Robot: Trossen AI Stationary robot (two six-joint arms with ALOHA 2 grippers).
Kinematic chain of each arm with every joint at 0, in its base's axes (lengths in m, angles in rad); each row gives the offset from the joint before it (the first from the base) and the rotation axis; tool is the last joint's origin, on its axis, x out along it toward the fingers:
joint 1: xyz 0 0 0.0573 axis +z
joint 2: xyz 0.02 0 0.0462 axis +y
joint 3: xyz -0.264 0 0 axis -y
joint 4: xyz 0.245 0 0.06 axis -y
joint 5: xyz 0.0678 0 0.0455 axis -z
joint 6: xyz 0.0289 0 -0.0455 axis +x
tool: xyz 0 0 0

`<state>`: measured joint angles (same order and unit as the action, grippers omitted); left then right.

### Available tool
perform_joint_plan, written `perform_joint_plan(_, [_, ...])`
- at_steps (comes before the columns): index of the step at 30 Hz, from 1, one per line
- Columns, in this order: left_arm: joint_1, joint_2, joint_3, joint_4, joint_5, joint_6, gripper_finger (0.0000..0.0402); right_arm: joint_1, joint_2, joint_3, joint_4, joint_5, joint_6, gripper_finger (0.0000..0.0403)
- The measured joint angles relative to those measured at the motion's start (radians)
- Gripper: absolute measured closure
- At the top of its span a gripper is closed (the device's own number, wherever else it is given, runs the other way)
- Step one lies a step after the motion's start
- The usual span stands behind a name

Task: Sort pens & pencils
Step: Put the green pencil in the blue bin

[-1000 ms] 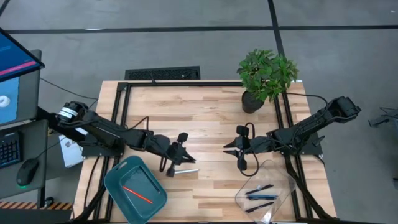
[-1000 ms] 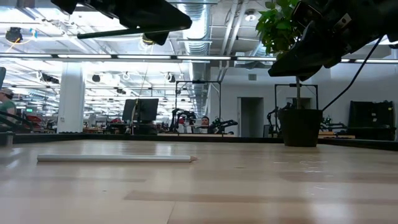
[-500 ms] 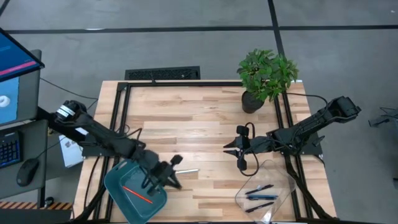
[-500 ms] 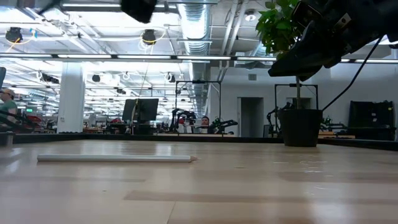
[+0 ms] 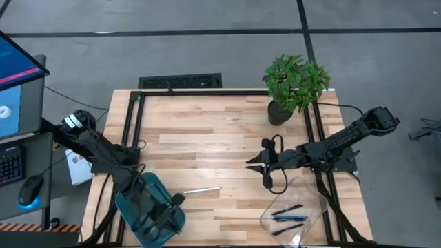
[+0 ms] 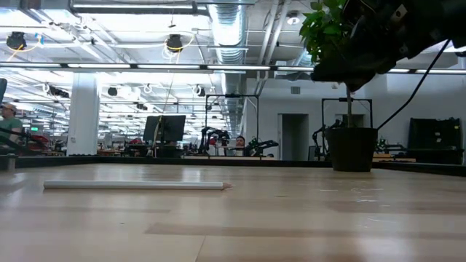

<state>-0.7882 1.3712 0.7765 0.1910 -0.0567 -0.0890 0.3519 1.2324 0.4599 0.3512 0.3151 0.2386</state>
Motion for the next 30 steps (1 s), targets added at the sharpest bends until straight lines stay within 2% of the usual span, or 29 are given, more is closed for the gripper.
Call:
perform_joint_plan(7, [-0.127,0.000,0.000,-0.005,-0.143,-0.042,0.0393,0.000,0.000,0.000,0.035,0.000,0.000,0.0290])
perform_joint_plan(13, [-0.183,0.000,0.000,-0.071,-0.282,-0.059,0.0393,0.000,0.000,0.000,0.043,0.000,0.000,0.0290])
perform_joint_plan(24, [-0.204,-0.003,-0.001,-0.216,-0.315,-0.192,0.0393,0.000,0.000,0.000,0.047,0.000,-0.001,0.0290])
perform_joint_plan(30, [-0.242,-0.006,-0.050,-0.221,-0.404,-0.283,0.0393,-0.001,0.000,0.000,0.047,0.000,-0.001,0.0290])
